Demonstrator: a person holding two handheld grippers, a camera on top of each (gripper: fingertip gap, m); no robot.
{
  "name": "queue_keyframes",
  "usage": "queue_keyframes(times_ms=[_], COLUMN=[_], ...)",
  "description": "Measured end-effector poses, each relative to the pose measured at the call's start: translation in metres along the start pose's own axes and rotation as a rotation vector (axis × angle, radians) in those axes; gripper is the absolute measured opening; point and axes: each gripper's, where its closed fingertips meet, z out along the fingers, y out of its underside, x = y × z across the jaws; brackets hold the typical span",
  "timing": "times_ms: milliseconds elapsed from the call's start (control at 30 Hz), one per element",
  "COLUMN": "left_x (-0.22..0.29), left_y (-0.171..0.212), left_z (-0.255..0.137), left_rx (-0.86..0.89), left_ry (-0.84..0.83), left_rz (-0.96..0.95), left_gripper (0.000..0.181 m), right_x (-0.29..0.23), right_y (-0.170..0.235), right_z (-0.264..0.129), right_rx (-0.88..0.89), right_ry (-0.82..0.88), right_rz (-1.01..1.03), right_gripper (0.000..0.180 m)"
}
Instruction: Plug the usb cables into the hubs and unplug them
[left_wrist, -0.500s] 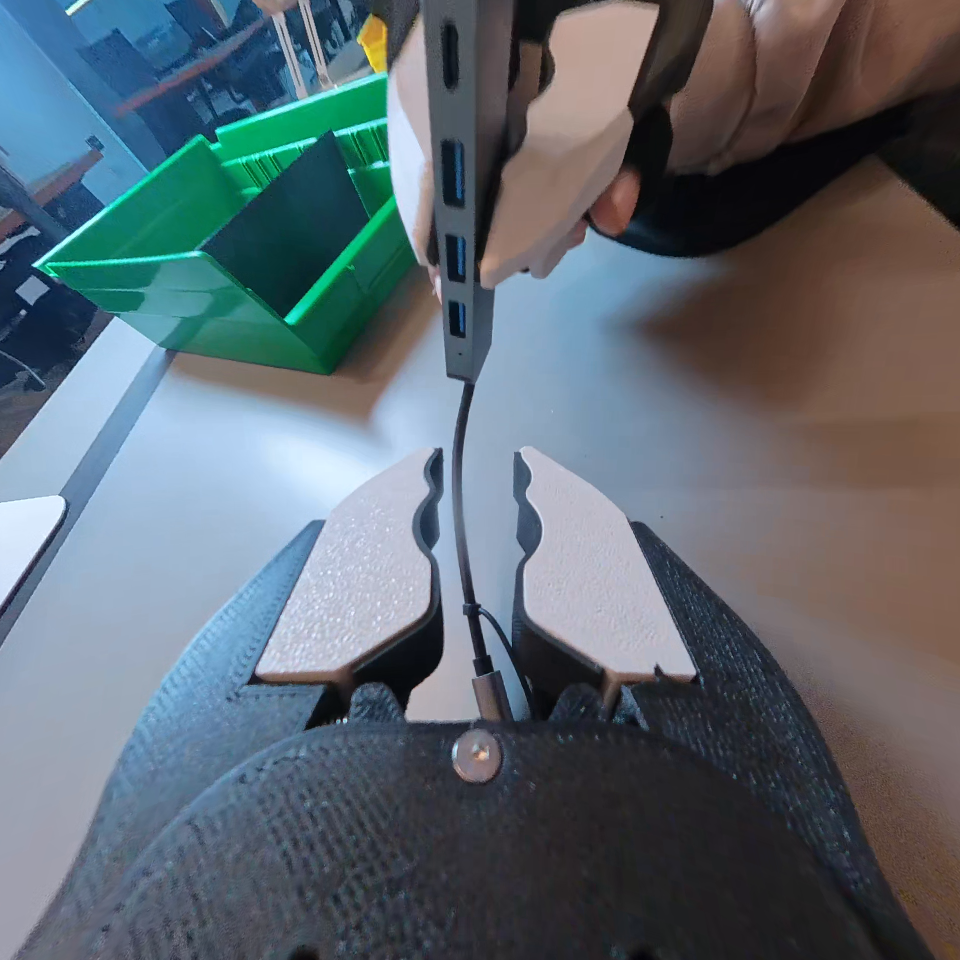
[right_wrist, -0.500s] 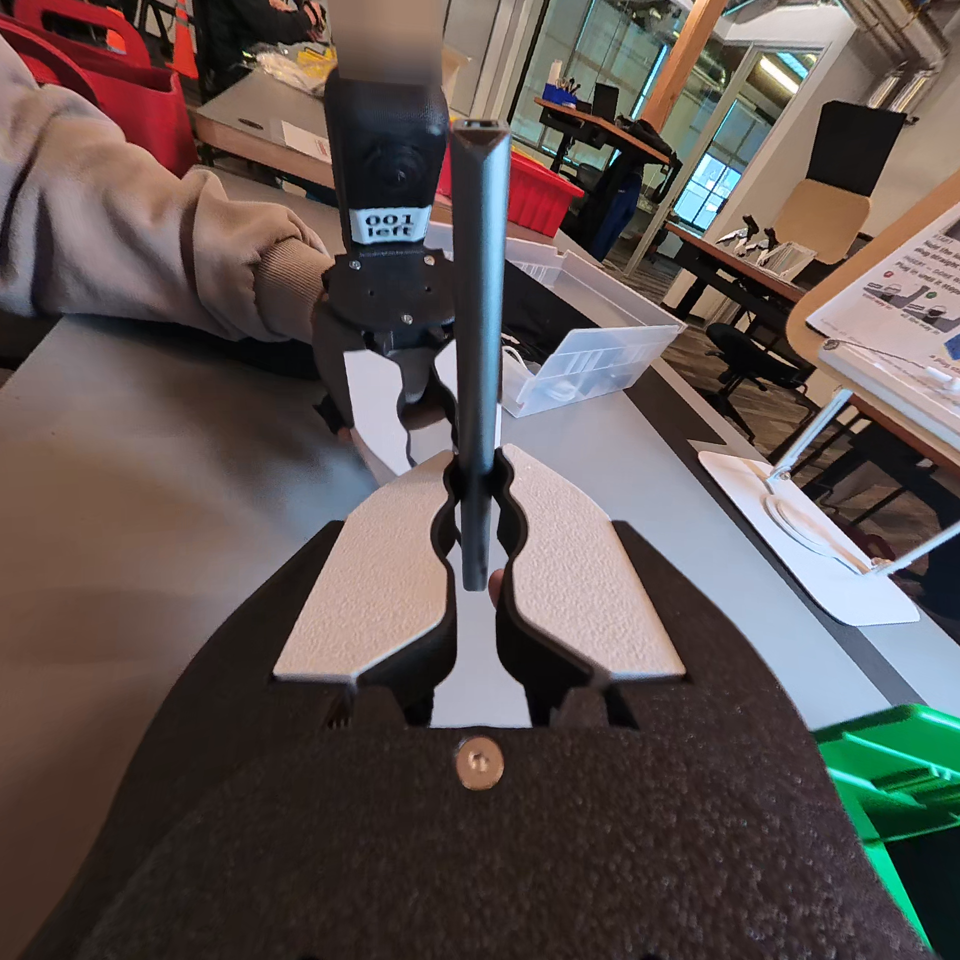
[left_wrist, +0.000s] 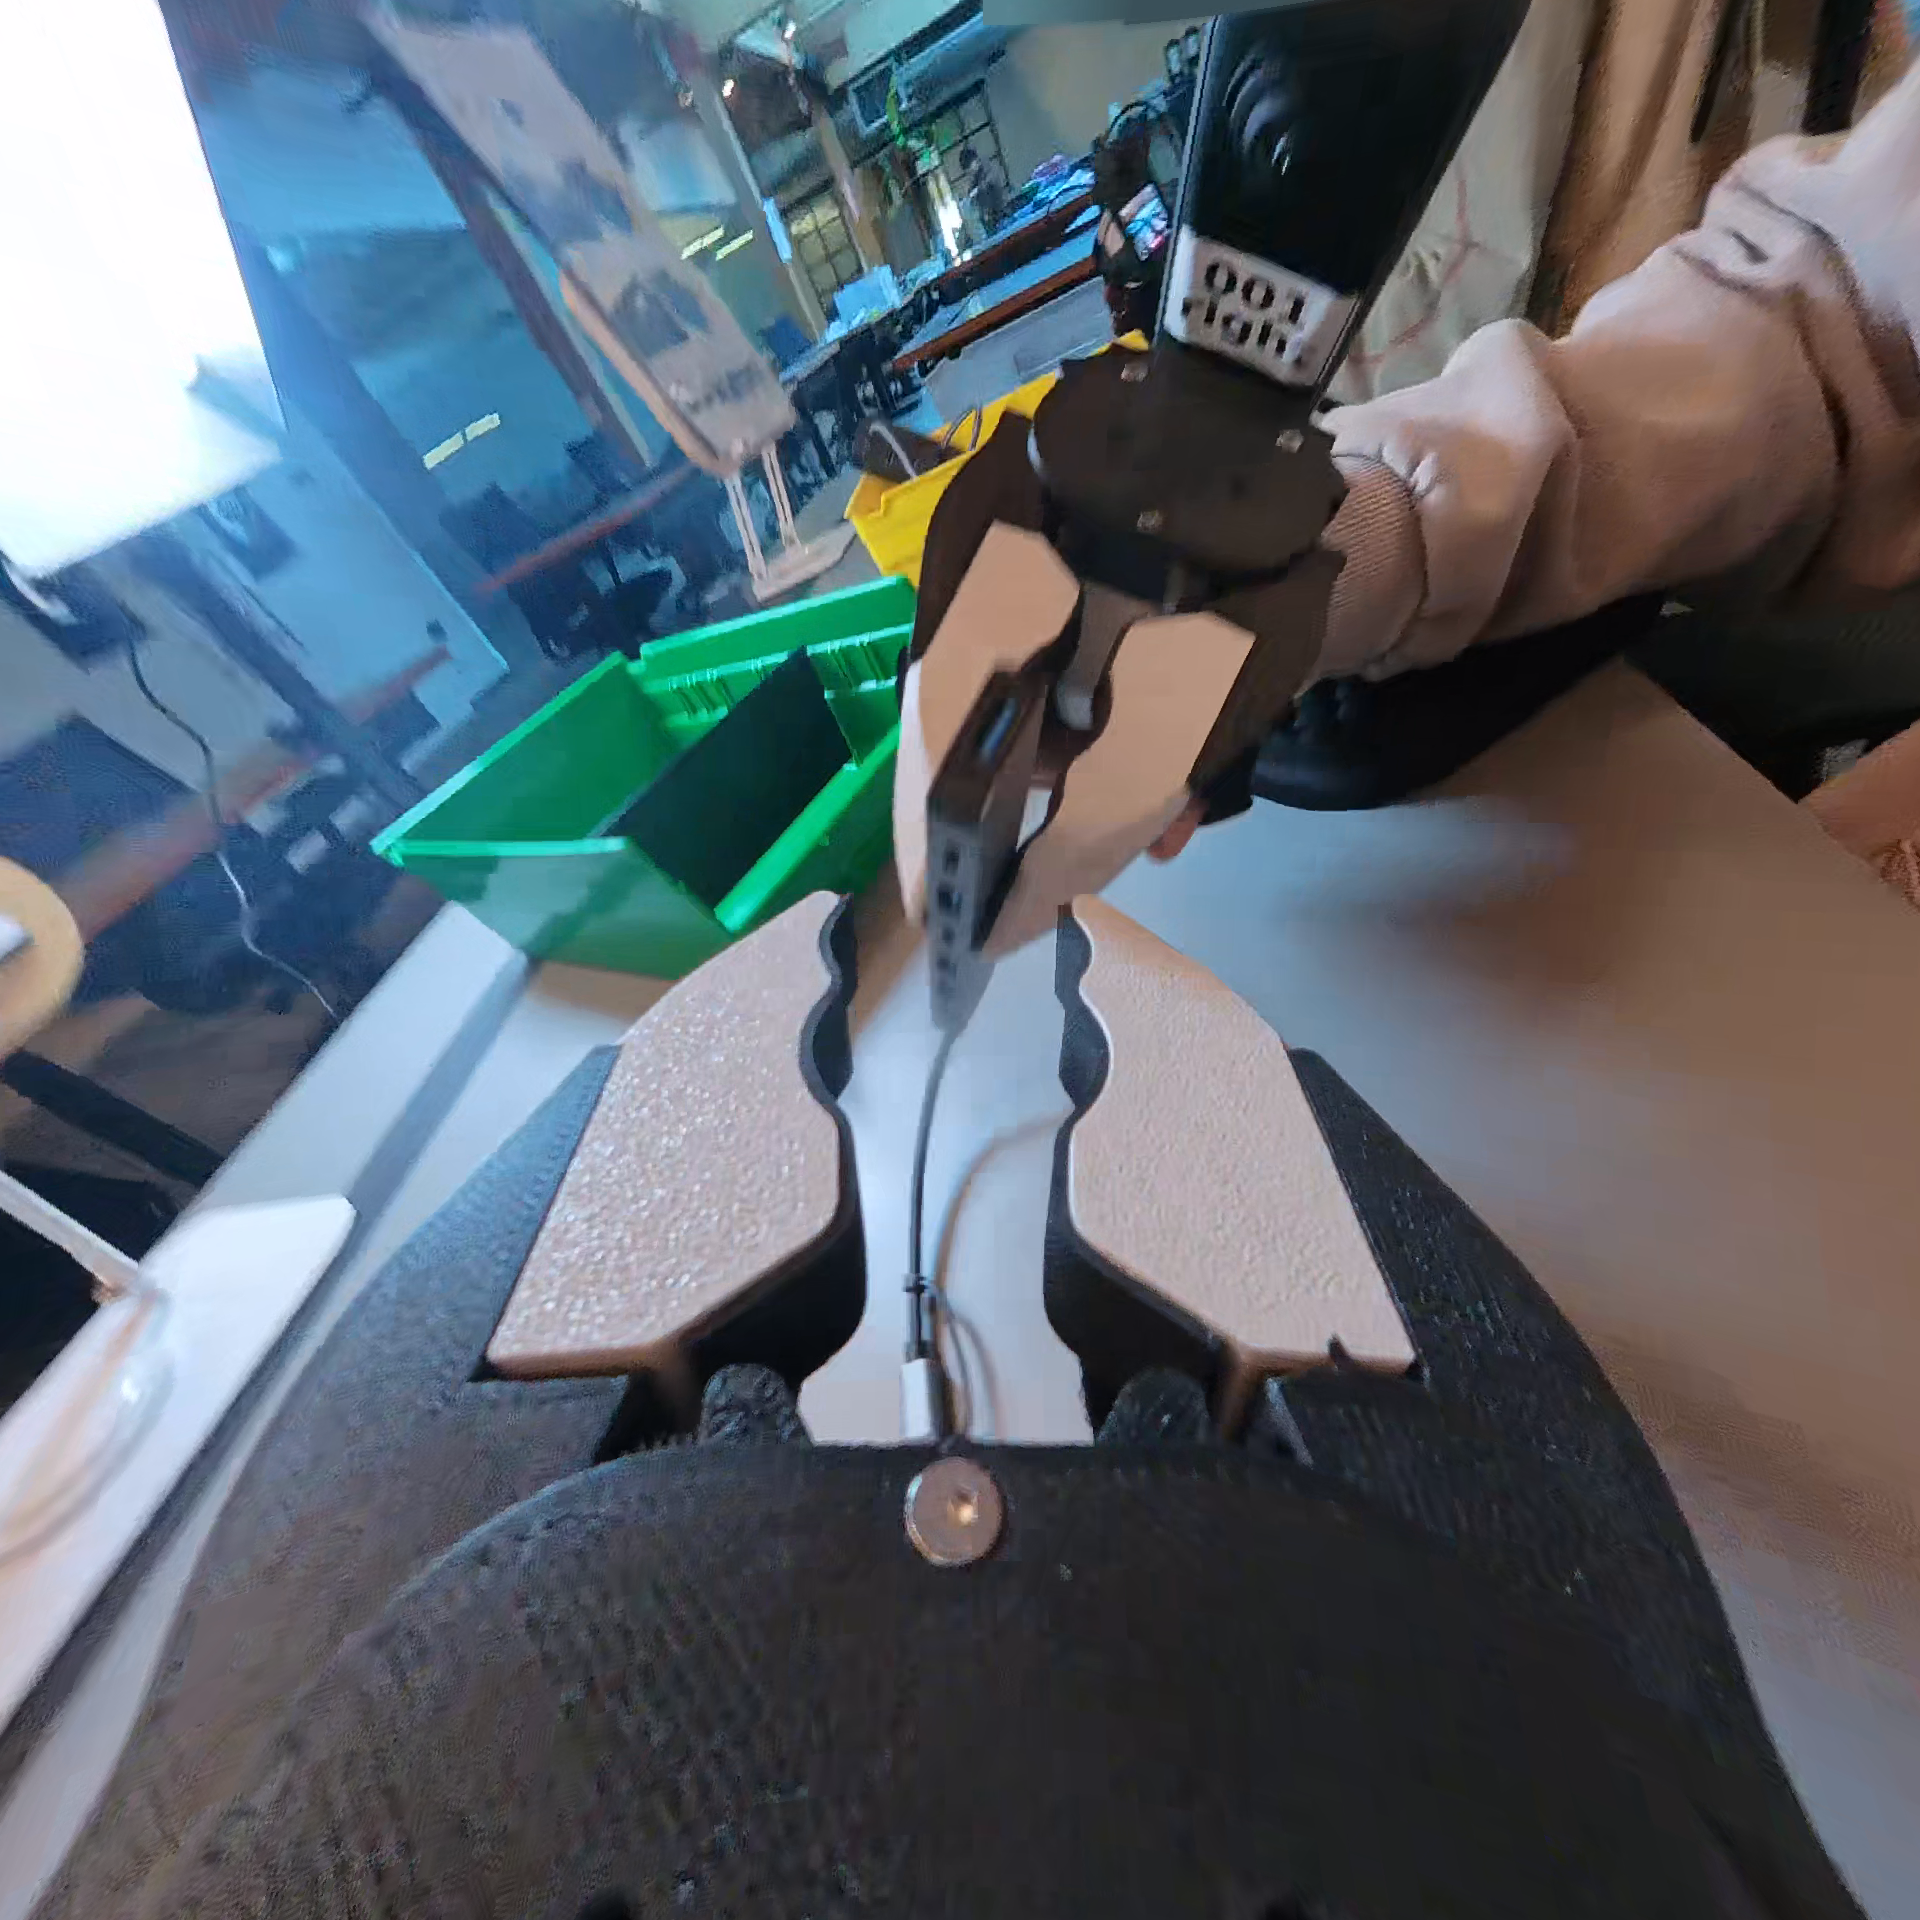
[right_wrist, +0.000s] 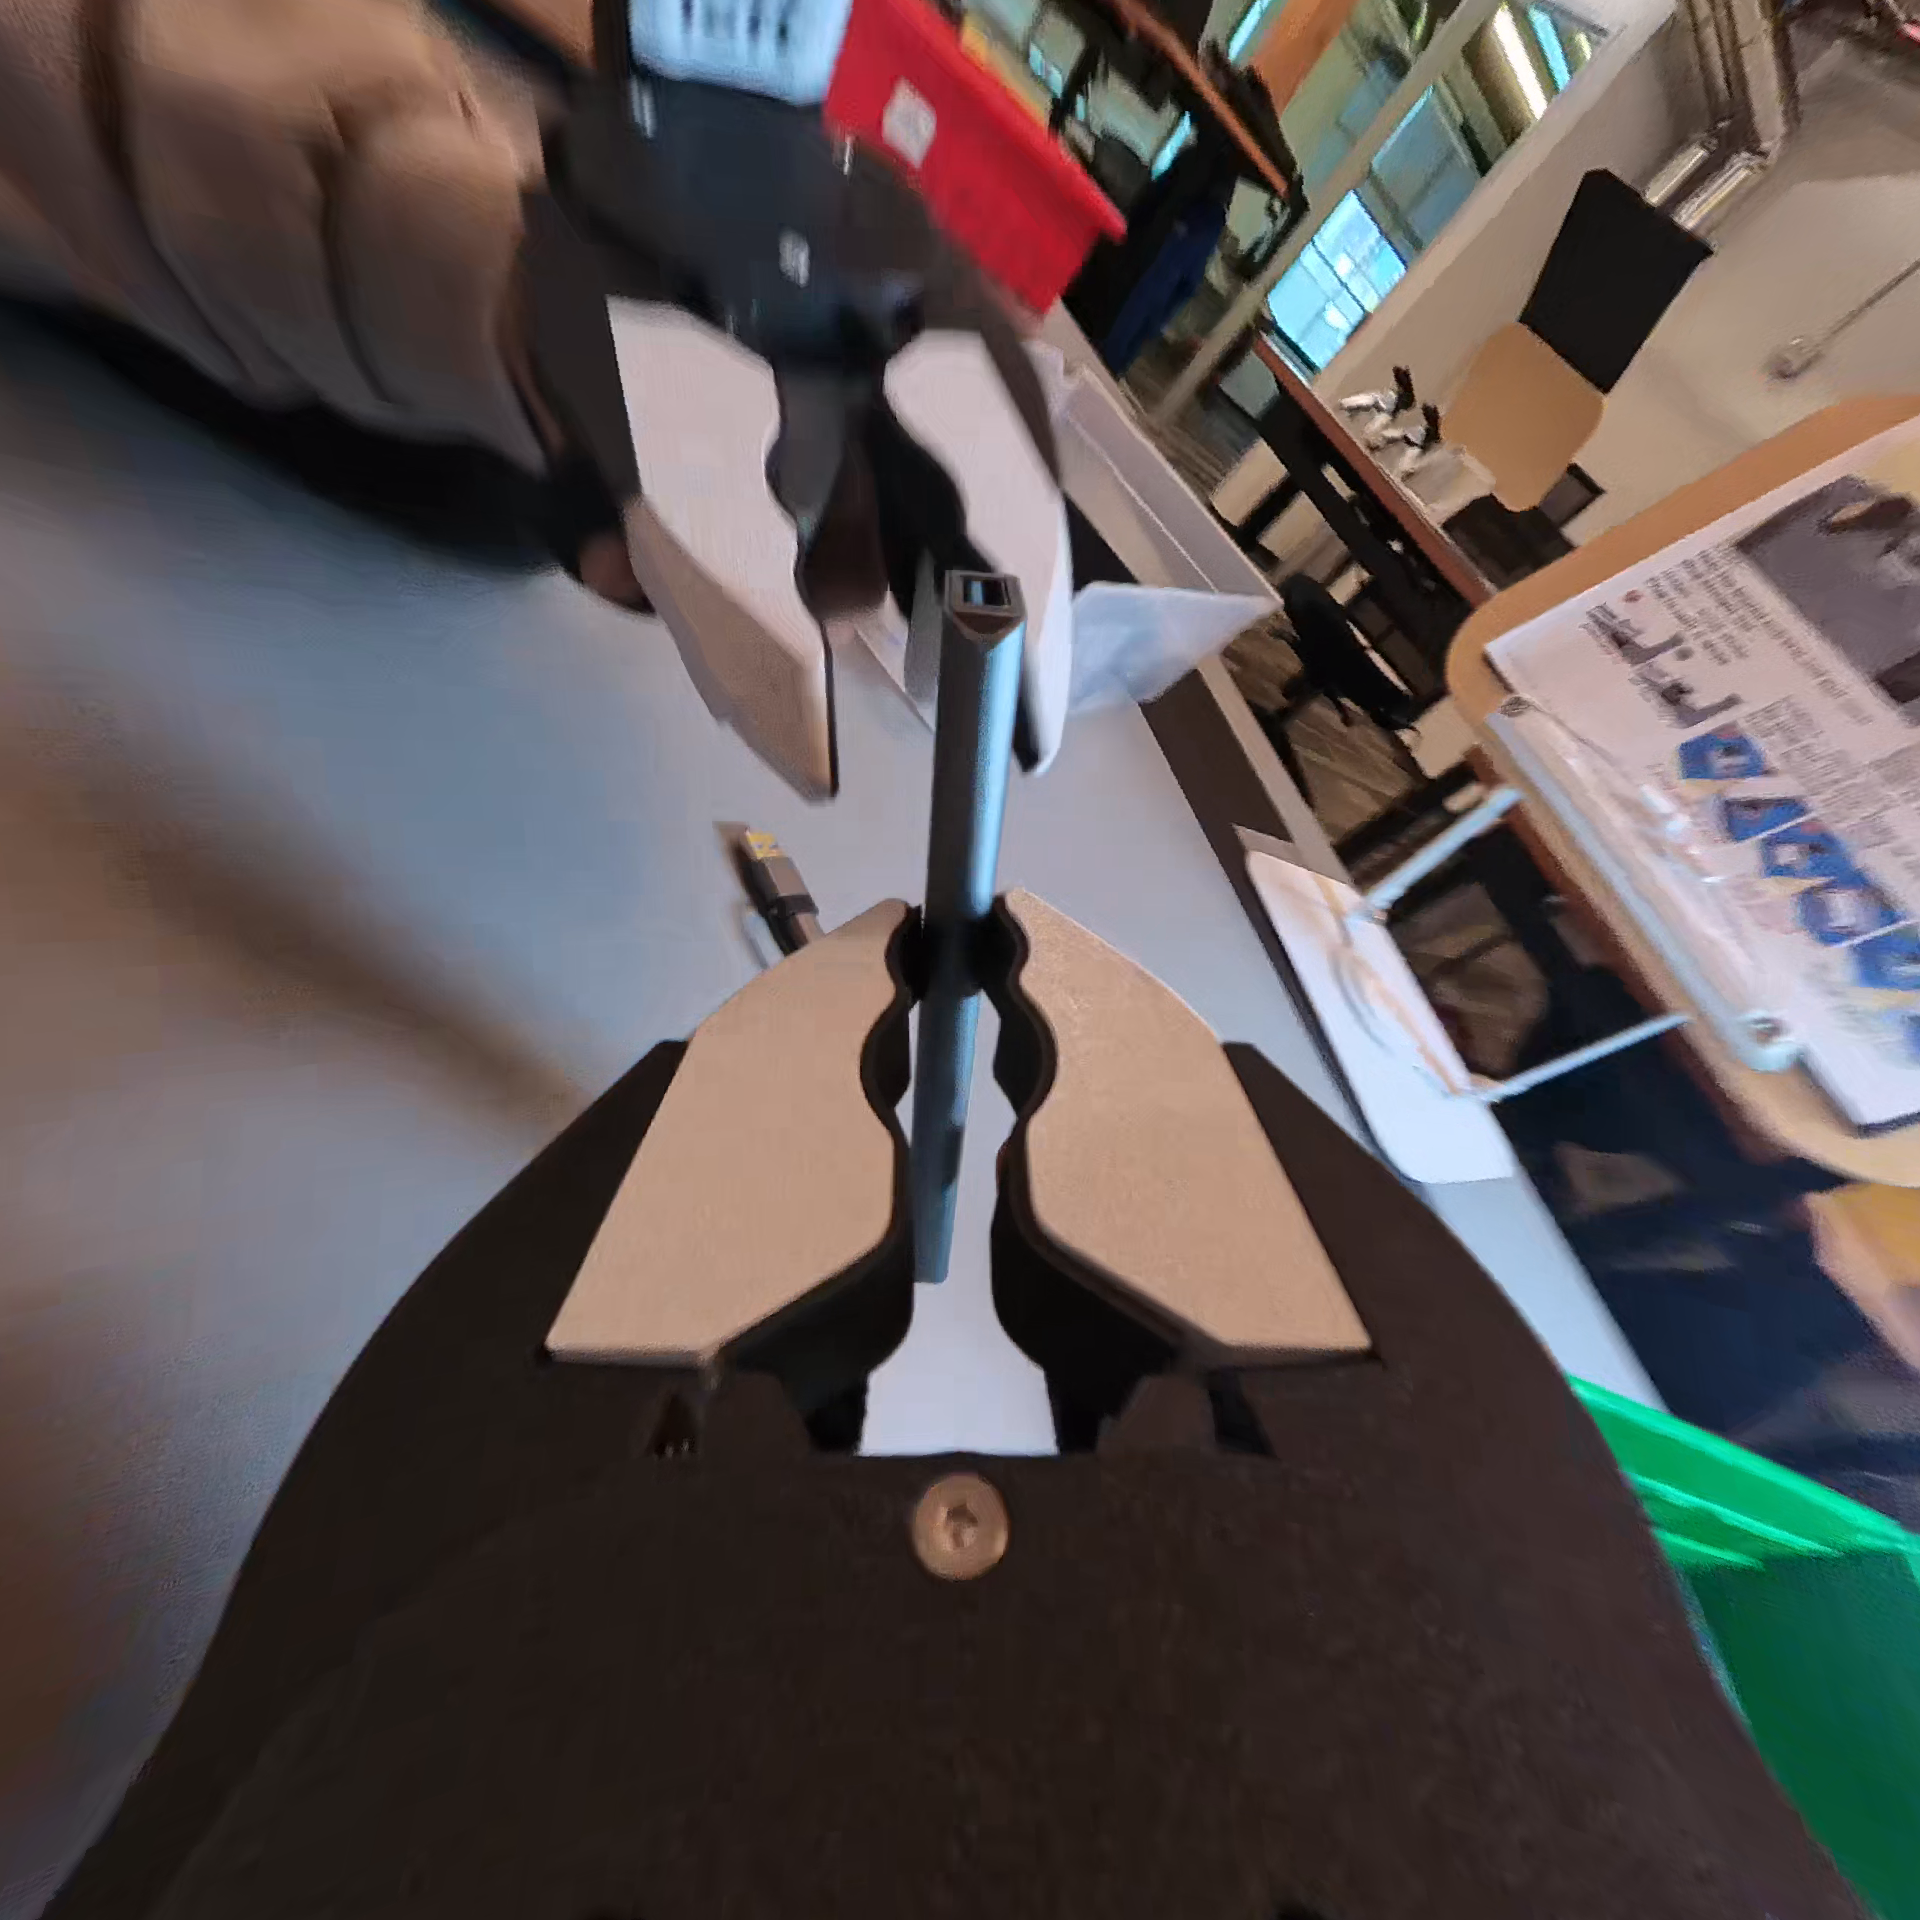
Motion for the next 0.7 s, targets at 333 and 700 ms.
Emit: queue_keyframes(times_ms=[333, 700], left_x=[0.024, 0.029], left_y=[-0.01, -0.047], left_z=[0.001, -0.022], left_rx=[-0.022, 0.292], left_ry=[0.04, 0.227], left_rz=[0.24, -0.106], left_gripper=[0.012, 0.012], right_x=[-0.017, -0.037], right_y=[0.002, -0.003], right_z=[0.007, 0.002], right_rx=[-0.096, 0.009], right_ry=[0.024, -0.131], right_rz=[-0.259, -0.141], right_gripper=[0.013, 0.021])
